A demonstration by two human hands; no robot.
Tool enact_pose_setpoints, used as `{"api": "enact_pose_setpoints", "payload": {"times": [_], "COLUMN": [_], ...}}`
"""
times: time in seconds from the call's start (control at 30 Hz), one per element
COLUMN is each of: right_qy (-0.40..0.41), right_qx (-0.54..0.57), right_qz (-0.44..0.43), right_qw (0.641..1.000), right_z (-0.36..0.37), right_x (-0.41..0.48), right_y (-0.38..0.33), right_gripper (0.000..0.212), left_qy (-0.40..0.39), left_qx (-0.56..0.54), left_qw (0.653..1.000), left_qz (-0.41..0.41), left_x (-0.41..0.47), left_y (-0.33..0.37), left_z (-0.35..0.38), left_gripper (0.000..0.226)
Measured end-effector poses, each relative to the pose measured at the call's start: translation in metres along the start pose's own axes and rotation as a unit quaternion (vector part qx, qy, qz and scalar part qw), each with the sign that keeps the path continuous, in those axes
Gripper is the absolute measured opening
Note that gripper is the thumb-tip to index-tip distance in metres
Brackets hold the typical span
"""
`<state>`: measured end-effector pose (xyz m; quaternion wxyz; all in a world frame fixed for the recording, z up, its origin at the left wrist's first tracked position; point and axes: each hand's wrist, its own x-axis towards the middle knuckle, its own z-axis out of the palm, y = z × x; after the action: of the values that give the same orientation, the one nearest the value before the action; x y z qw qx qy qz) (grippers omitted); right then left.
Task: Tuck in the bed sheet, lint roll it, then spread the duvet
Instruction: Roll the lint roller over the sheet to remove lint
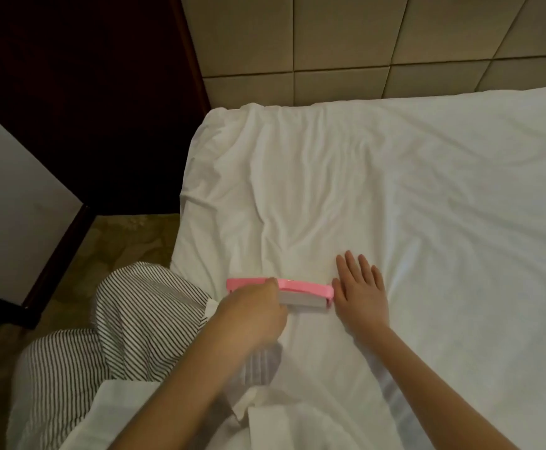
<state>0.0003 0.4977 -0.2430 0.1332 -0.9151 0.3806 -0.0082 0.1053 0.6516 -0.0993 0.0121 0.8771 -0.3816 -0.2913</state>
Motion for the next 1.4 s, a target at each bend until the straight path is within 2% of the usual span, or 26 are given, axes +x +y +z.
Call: {"api": "enact_pose_setpoints", "payload": {"times": [0.1,0.2,0.33,0.47,0.57,0.7,0.8,0.9,1.07,1.27,1.4], "right_qy": [0.016,0.017,0.019,0.038,0.04,0.033,0.027,0.032,0.033,0.022,0.007], "right_qx": [0.012,0.014,0.02,0.019,0.017,0.011,0.012,0.013,0.012,0.014,-0.005], "right_qz": [0.008,0.014,0.018,0.019,0.019,0.024,0.028,0.029,0.024,0.034,0.028], "right_qw": [1.0,1.0,0.999,0.999,0.999,0.999,0.999,0.999,0.999,0.999,1.0], "right_z": [0.0,0.001,0.0,0.004,0.006,0.005,0.004,0.003,0.004,0.002,-0.001], "right_x": [-0.006,-0.015,-0.02,-0.019,-0.018,-0.016,-0.018,-0.018,-0.018,-0.018,-0.013], "right_y": [-0.001,-0.003,-0.003,-0.003,-0.003,-0.004,-0.004,-0.005,-0.004,-0.007,-0.01], "right_gripper": [0.086,0.085,0.082,0.079,0.077,0.078,0.079,0.078,0.076,0.079,0.083], "left_qy": [0.018,0.061,0.075,0.044,0.02,0.076,0.09,0.068,-0.022,0.082,0.098], "left_qx": [-0.009,-0.019,-0.046,0.001,0.047,-0.024,-0.048,-0.051,0.016,-0.027,-0.082], "left_qw": [1.0,0.998,0.996,0.999,0.999,0.997,0.995,0.996,1.0,0.996,0.99], "left_qz": [0.005,-0.009,-0.008,-0.02,0.011,0.004,0.009,-0.002,0.006,0.027,0.058], "left_x": [0.017,0.061,0.078,0.031,0.007,0.052,0.078,0.059,-0.002,0.059,0.08], "left_y": [0.006,0.016,0.023,0.021,0.011,0.006,0.012,0.018,0.007,-0.002,-0.011], "left_z": [-0.014,-0.015,0.003,0.012,0.02,0.014,0.013,0.004,0.014,0.003,-0.004], "left_gripper": [0.034,0.052,0.068,0.062,0.06,0.063,0.067,0.064,0.058,0.061,0.059]}}
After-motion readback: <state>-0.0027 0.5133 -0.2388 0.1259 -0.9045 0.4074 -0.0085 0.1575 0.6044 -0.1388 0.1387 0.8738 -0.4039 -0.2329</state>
